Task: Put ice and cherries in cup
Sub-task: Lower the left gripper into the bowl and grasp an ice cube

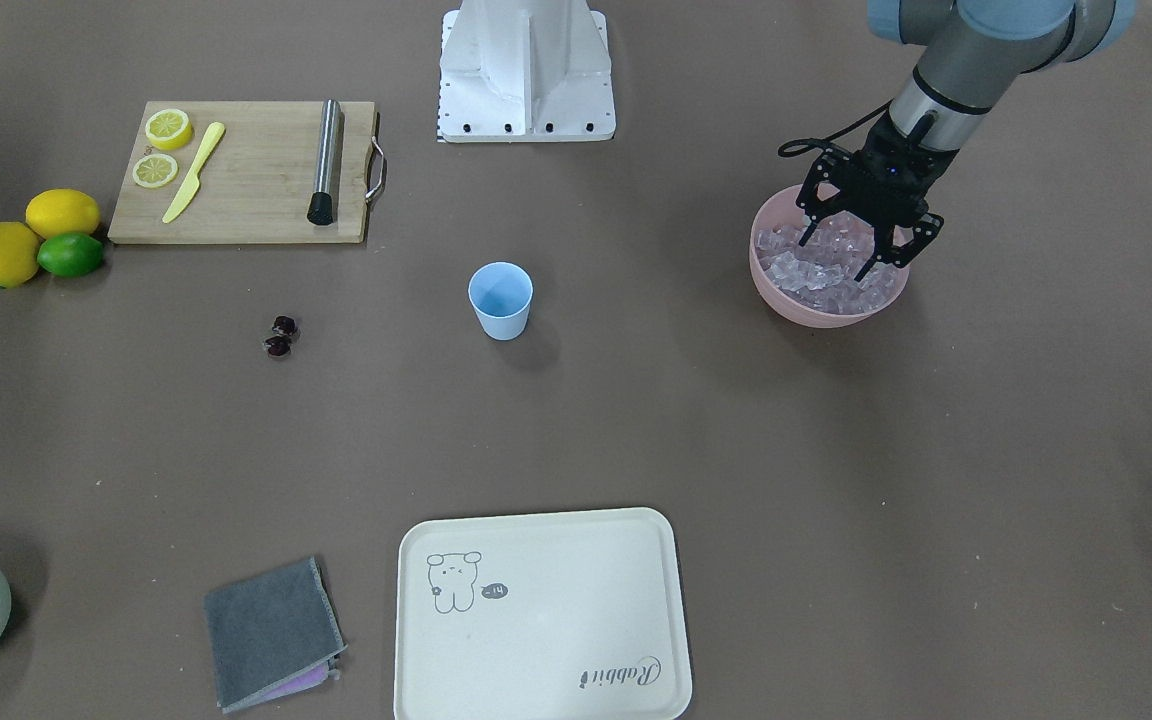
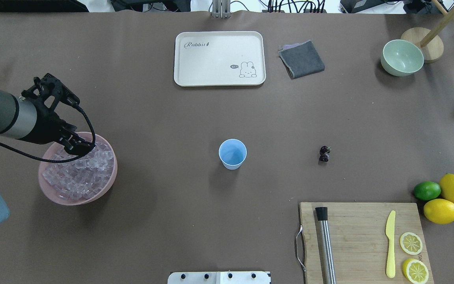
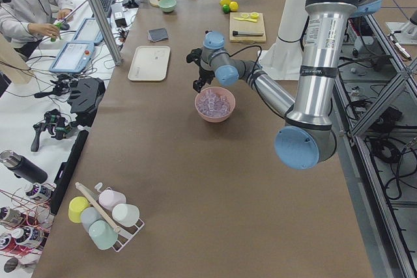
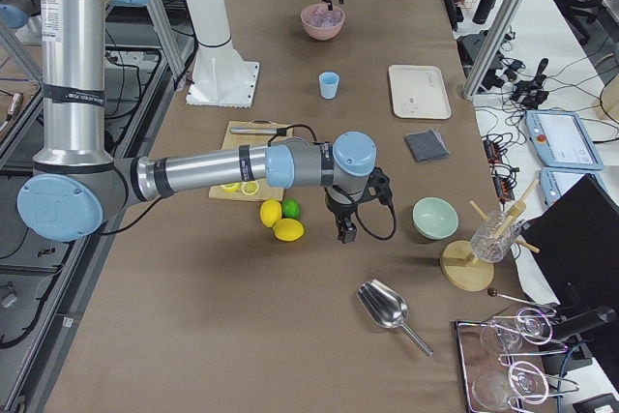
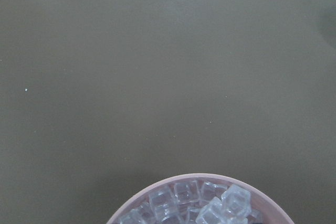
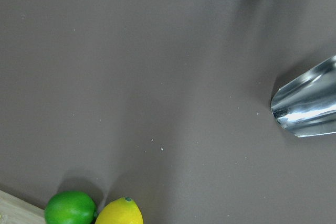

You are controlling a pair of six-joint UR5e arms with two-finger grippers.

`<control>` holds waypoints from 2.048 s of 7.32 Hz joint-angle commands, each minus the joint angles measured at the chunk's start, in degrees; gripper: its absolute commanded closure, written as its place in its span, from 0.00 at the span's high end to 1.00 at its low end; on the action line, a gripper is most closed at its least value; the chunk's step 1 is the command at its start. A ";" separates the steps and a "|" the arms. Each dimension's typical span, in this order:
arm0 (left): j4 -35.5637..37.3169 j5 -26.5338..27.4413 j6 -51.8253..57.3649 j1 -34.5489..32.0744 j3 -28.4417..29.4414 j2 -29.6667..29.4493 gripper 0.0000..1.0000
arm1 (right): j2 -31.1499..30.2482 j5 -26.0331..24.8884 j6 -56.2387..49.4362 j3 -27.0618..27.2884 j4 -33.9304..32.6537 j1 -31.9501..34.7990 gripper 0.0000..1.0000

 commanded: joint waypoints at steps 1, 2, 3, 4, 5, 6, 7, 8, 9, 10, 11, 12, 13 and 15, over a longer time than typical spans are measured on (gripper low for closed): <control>-0.08 3.78 -0.14 3.60 1.41 -0.73 0.69 | 0.11 0.03 0.01 -0.81 0.57 -0.08 1.00; -0.08 3.79 -0.14 3.71 1.49 -0.39 0.69 | 0.11 0.03 0.01 -0.81 0.58 -0.08 1.00; -0.08 3.88 -0.14 3.89 1.49 -0.30 0.69 | 0.11 0.03 0.01 -1.07 0.58 -0.08 1.00; -0.08 4.05 -0.14 4.76 1.41 -0.30 0.69 | 0.11 0.11 0.01 -1.08 0.58 -0.08 1.00; -0.08 4.66 -0.14 5.55 1.58 -0.47 0.69 | 0.11 0.03 0.01 -1.08 0.58 -0.17 1.00; -0.08 5.63 -0.14 6.60 1.67 -1.08 0.69 | 0.11 0.11 0.01 -1.34 0.58 -0.17 1.00; -0.08 6.77 -0.14 7.57 1.76 -1.18 0.69 | 0.11 0.03 0.01 -1.60 0.58 -0.26 1.00; -0.08 6.78 -0.14 7.67 2.28 -1.26 0.69 | 0.11 0.03 0.01 -1.95 0.75 -0.26 1.00; -0.08 6.87 -0.14 7.93 2.72 -1.79 0.69 | 0.11 0.11 0.01 -2.04 0.67 -0.26 1.00; -0.08 6.87 -0.14 7.93 3.51 -2.40 0.68 | 0.11 0.12 0.01 -2.04 0.67 -0.26 1.00; -0.08 6.87 0.12 7.93 3.78 -2.41 0.68 | 0.11 0.12 0.01 -2.04 0.67 -0.26 1.00; -0.08 6.87 0.12 7.84 3.87 -2.15 0.68 | 0.11 0.12 0.01 -1.96 0.75 -0.26 1.00; 0.01 6.78 0.12 7.67 3.61 -1.88 0.68 | 0.11 0.20 0.10 -1.87 0.75 -0.26 1.00; 0.01 6.87 0.12 7.31 3.69 -1.44 0.68 | 0.03 0.99 0.01 -1.95 0.75 -0.26 1.00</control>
